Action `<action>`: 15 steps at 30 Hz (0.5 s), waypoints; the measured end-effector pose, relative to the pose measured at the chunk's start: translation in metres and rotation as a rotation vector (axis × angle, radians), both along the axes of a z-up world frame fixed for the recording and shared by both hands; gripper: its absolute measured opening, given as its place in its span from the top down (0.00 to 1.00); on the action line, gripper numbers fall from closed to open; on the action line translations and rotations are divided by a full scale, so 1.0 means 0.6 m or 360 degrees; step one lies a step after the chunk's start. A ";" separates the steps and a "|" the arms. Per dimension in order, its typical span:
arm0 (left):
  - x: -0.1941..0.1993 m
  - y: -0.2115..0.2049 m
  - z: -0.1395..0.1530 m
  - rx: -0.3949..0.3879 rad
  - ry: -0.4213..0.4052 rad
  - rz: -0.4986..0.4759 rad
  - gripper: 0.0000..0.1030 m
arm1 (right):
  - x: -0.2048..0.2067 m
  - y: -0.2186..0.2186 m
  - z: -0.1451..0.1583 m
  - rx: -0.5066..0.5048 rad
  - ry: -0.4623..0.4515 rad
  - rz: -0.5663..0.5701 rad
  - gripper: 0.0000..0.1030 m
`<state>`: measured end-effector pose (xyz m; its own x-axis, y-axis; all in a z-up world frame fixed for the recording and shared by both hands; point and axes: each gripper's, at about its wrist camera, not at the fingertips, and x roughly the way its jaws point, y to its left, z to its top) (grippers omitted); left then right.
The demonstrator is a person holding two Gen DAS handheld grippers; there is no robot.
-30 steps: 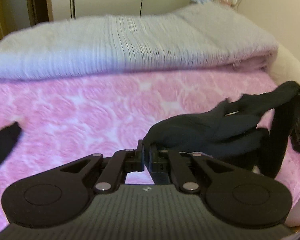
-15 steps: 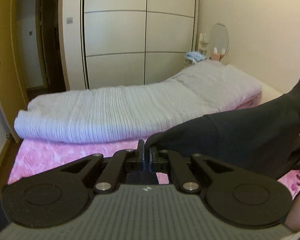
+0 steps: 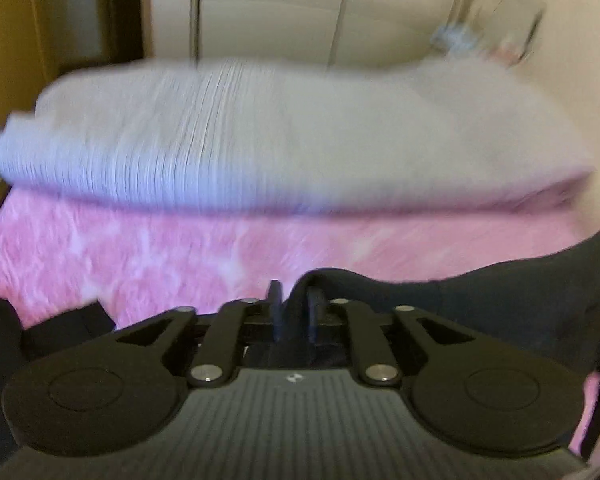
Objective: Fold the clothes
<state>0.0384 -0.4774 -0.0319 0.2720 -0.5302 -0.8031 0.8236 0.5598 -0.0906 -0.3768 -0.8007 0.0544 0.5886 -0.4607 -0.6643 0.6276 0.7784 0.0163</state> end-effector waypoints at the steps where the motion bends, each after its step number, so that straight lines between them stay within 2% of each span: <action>1: 0.015 -0.031 -0.055 0.0087 0.0021 0.0066 0.86 | 0.036 -0.042 -0.062 0.0032 0.0118 -0.0001 0.72; 2: 0.019 -0.046 -0.096 0.0127 0.0050 0.0108 0.86 | 0.064 -0.070 -0.120 0.0042 0.0242 -0.0023 0.49; 3: 0.022 -0.059 -0.135 0.0164 0.0079 0.0148 0.86 | 0.093 -0.097 -0.178 0.0052 0.0365 -0.0046 0.45; 4: 0.013 -0.063 -0.162 0.0178 0.0103 0.0164 0.86 | 0.114 -0.118 -0.230 0.0068 0.0456 -0.0058 0.45; 5: -0.002 -0.056 -0.182 0.0171 0.0138 0.0159 0.85 | 0.118 -0.120 -0.266 0.0101 0.0462 -0.0047 0.45; 7: -0.030 -0.034 -0.220 0.0174 0.0234 0.0142 0.78 | 0.115 -0.108 -0.319 0.0184 0.0450 0.0000 0.44; 10: -0.074 0.024 -0.280 0.0214 0.0374 0.0127 0.73 | 0.079 -0.046 -0.380 0.0336 0.0485 0.0065 0.43; 13: -0.140 0.080 -0.336 0.0293 0.0540 0.0102 0.66 | 0.003 0.008 -0.426 0.0573 0.0389 0.0092 0.43; 15: -0.197 0.123 -0.378 0.0365 0.0651 0.0074 0.66 | -0.047 0.071 -0.442 0.0632 0.0419 0.0073 0.41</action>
